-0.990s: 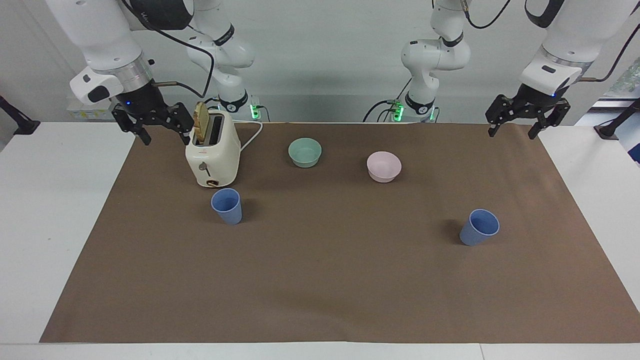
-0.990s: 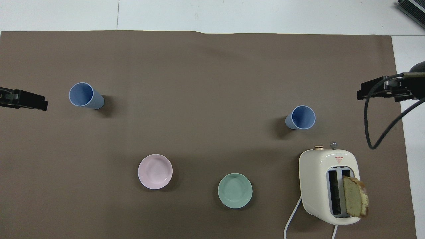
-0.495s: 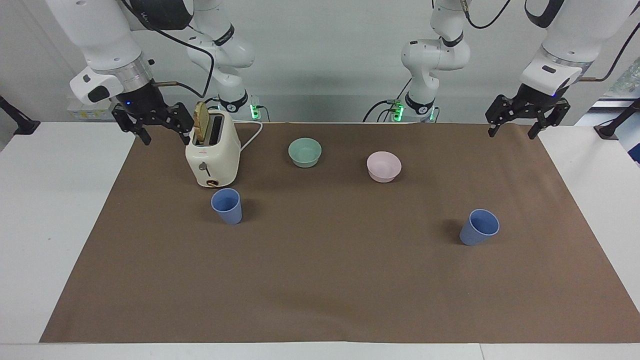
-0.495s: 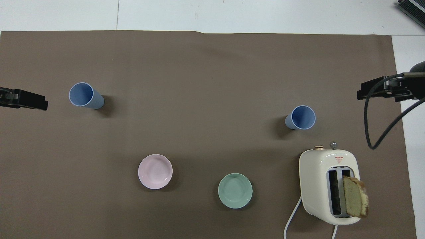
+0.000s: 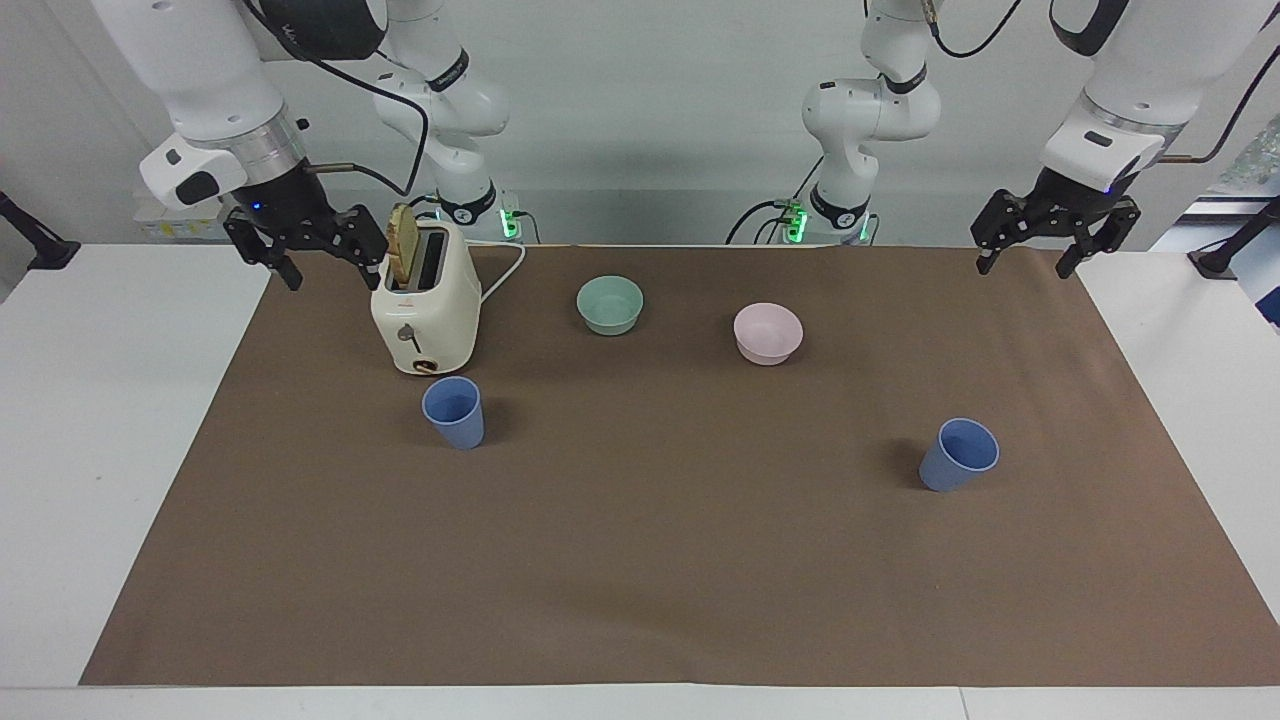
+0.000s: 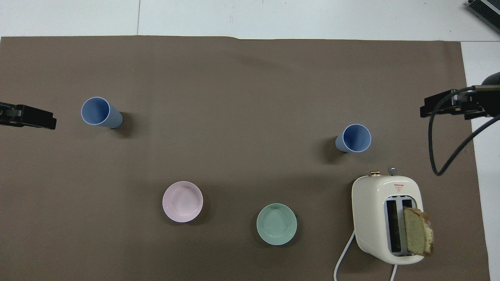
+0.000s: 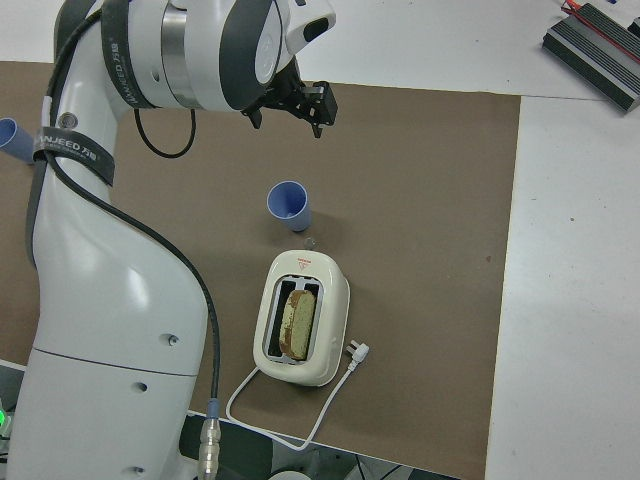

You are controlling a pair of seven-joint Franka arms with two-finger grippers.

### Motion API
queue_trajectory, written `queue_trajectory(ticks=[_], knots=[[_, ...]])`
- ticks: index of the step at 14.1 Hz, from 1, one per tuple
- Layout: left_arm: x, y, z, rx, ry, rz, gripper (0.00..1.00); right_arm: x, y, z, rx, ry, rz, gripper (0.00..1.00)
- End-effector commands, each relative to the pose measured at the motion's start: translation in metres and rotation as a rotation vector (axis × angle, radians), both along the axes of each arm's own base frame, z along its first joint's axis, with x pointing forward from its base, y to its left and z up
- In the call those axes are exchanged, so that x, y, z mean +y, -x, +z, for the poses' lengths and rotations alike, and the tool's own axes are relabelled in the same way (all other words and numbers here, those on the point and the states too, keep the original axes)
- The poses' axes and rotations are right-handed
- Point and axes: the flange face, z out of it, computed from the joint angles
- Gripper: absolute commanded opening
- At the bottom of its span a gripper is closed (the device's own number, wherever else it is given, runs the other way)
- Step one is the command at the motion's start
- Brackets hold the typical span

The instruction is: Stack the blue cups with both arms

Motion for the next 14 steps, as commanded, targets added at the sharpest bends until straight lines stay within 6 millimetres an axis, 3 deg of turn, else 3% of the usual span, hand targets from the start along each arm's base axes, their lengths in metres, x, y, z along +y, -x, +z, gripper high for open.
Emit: queue_trajectory(ticks=[1,11,14], knots=[[0.007,0.004,0.000,-0.007,0.014,0.008,1.00,-0.002,0.006,0.001,-0.009,-0.013,0.005,1.00],[0.007,0.000,0.000,-0.029,0.033,0.007,1.00,-0.001,0.006,0.000,-0.008,-0.013,0.007,1.00],[0.005,-0.007,-0.012,-0.054,0.053,0.009,1.00,-0.002,0.006,0.000,-0.008,-0.013,0.005,1.00]])
